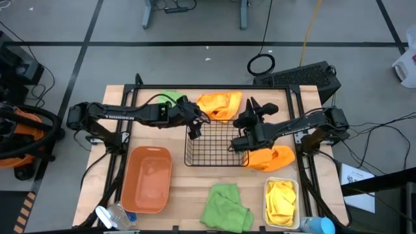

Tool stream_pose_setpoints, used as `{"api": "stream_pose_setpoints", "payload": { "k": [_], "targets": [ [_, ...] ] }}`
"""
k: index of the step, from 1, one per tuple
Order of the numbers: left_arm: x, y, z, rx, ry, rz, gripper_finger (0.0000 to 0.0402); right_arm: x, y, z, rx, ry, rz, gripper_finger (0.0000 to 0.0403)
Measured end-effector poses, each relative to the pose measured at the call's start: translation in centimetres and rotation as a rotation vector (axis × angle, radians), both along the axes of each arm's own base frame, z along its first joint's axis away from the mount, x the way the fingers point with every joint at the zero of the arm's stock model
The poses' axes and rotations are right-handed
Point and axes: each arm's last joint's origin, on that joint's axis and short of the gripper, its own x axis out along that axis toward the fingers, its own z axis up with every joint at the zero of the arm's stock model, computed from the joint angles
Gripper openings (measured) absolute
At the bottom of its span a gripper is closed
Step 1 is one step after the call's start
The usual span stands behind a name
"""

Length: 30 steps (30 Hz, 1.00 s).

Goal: Sort microfiber towel by color & place in baskets
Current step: Put the top green microfiber cloth into the black wire basket

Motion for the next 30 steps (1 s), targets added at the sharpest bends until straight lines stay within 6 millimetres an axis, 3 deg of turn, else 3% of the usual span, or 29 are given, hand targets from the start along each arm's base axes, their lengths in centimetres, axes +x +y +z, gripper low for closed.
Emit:
{"api": "stream_pose_setpoints", "payload": {
  "k": [4, 10, 17, 22, 26, 30],
  "targets": [
    [-0.6, -0.5, 0.5, -0.083, -0.028, 0.047, 0.0283, 0.0, -1.0, -0.1, -0.002, -0.014, -0.035, 0.0071],
    [-0.6, -2.5, 0.5, -0.174, -0.074, 0.074, 0.0283, 0.1, -3.2, 0.5, -0.001, 0.114, -0.115, 0.0041],
    [-0.5, -4.8, 0.7, -0.181, -0.134, 0.121, 0.0283, 1.1, -3.4, -0.2, 0.246, -0.129, -0.136, 0.0014],
    [-0.4, -6.1, 0.9, -0.183, -0.150, 0.083, 0.0283, 3.3, -2.2, 0.2, 0.234, -0.331, -0.058, 0.0013],
    [-0.5, -7.2, 0.9, -0.190, -0.151, 0.053, 0.0283, 6.4, -1.3, 0.5, 0.358, -0.441, 0.080, 0.0013],
    [-1.0, -8.1, 0.9, -0.177, -0.118, 0.014, 0.0283, 9.2, 0.7, -0.6, 0.485, -0.371, 0.307, 0.0013]
  ]
}}
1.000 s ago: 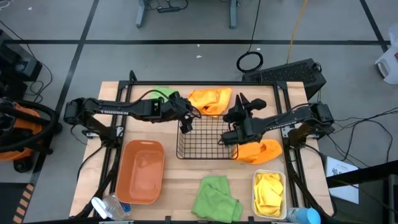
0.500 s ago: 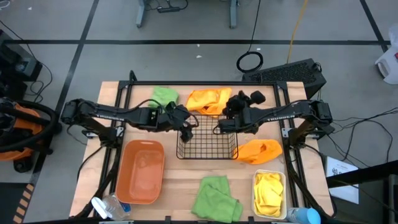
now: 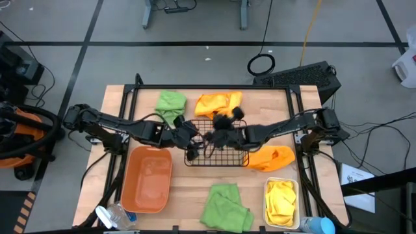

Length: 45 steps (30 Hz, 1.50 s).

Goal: Sort microfiber towel by color & place in baskets
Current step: Put the top green microfiber cloth into the black wire basket

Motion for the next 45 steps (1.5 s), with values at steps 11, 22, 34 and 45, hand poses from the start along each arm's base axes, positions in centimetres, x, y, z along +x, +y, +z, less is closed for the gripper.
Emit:
{"api": "stream_pose_setpoints", "payload": {
  "k": [11, 22, 34, 45],
  "targets": [
    [-4.7, 1.2, 1.3, 0.332, 0.228, 0.136, 0.0283, -2.1, 5.7, 0.9, -0.018, 0.128, 0.229, 0.0013],
    [-5.4, 9.1, 0.8, 0.085, 0.364, 0.111, 0.0283, -7.0, 7.7, 3.9, -0.140, 0.307, 0.308, 0.0013],
    [-5.6, 14.6, -1.7, 0.008, 0.514, 0.126, 0.0283, -9.2, 5.3, 3.5, -0.207, 0.335, 0.055, 0.0013],
    [-4.2, 15.8, -4.3, -0.021, 0.606, 0.087, 0.0283, -7.6, 6.1, 0.7, -0.020, 0.450, 0.418, 0.0013]
  ]
}}
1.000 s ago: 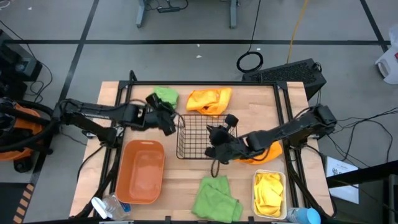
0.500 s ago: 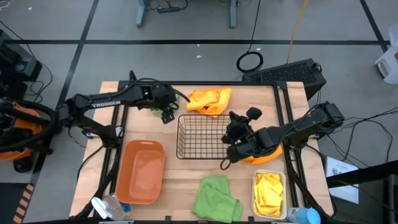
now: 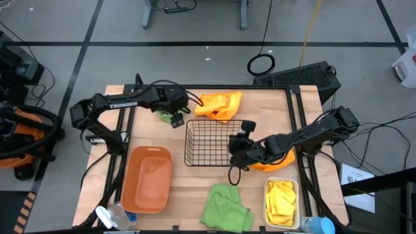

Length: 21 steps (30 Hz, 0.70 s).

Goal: Sort microfiber towel by color & place in baskets
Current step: Put the top green microfiber cloth into the black wire basket

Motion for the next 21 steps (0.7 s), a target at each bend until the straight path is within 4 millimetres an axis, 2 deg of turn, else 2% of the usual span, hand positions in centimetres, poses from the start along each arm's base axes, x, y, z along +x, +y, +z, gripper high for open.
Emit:
{"api": "stream_pose_setpoints", "payload": {
  "k": [4, 9, 21],
  "targets": [
    [0.6, 0.3, -0.6, -0.001, -0.010, -0.004, 0.0283, 0.5, 0.1, -0.8, 0.011, -0.053, 0.040, 0.0013],
    [0.6, 1.1, -1.4, -0.008, 0.021, 0.009, 0.0286, 0.8, 0.3, -0.6, 0.028, -0.108, 0.047, 0.0013],
    [0.2, 4.0, -3.2, -0.014, 0.082, 0.046, 0.0349, 0.9, 0.5, -0.6, 0.037, -0.121, 0.049, 0.0013]
  ]
}}
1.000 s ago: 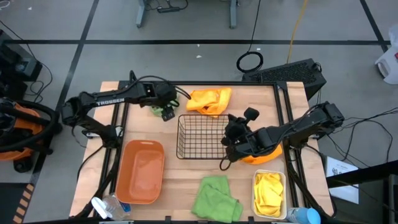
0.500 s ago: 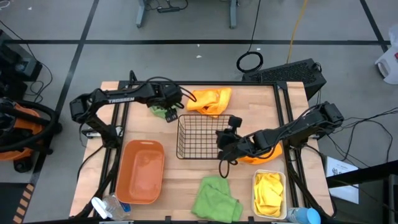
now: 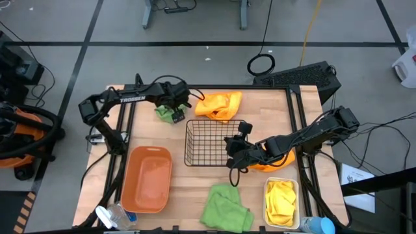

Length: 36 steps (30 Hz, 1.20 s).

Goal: Sort microfiber towel by color & place in baskets
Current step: Put the top green microfiber cloth into the black wire basket

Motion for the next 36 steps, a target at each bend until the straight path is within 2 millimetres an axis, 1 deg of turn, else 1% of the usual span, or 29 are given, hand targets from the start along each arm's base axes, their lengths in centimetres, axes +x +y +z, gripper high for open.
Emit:
{"api": "stream_pose_setpoints", "payload": {
  "k": [5, 10, 12, 14, 19, 23, 28, 33, 34, 36],
  "targets": [
    [0.4, 0.5, -1.6, -0.023, 0.041, 0.014, 0.0350, -0.1, 0.0, 0.0, -0.003, 0.008, -0.001, 0.0013],
    [0.7, 0.6, -2.7, -0.044, 0.073, 0.038, 0.0349, -0.2, -0.1, -0.1, -0.009, 0.022, -0.006, 0.0013],
    [0.8, 0.6, -3.2, -0.059, 0.087, 0.036, 0.0342, -0.1, -0.1, -0.1, -0.009, 0.021, -0.008, 0.0013],
    [0.9, 0.7, -3.9, -0.069, 0.104, 0.036, 0.0326, -0.1, -0.1, -0.1, -0.009, 0.021, -0.009, 0.0013],
    [1.2, 0.9, -5.4, -0.093, 0.145, 0.036, 0.0268, -0.2, -0.1, -0.1, -0.003, 0.017, -0.013, 0.0013],
    [1.3, 1.0, -6.2, -0.106, 0.168, 0.036, 0.0209, -0.2, -0.1, -0.1, -0.003, 0.017, -0.013, 0.0013],
    [1.6, 1.1, -7.0, -0.119, 0.171, 0.034, 0.0117, -0.2, -0.1, -0.1, -0.002, 0.017, -0.013, 0.0013],
    [1.8, 1.2, -7.3, -0.101, 0.182, 0.038, 0.0026, -0.2, -0.1, -0.2, 0.010, 0.011, -0.024, 0.0013],
    [1.8, 1.3, -7.3, -0.093, 0.185, 0.039, 0.0018, -0.2, -0.1, -0.2, 0.012, 0.015, -0.025, 0.0013],
    [1.8, 1.3, -7.2, -0.078, 0.185, 0.042, 0.0015, -0.3, -0.1, -0.3, 0.014, 0.017, -0.028, 0.0013]
  ]
}}
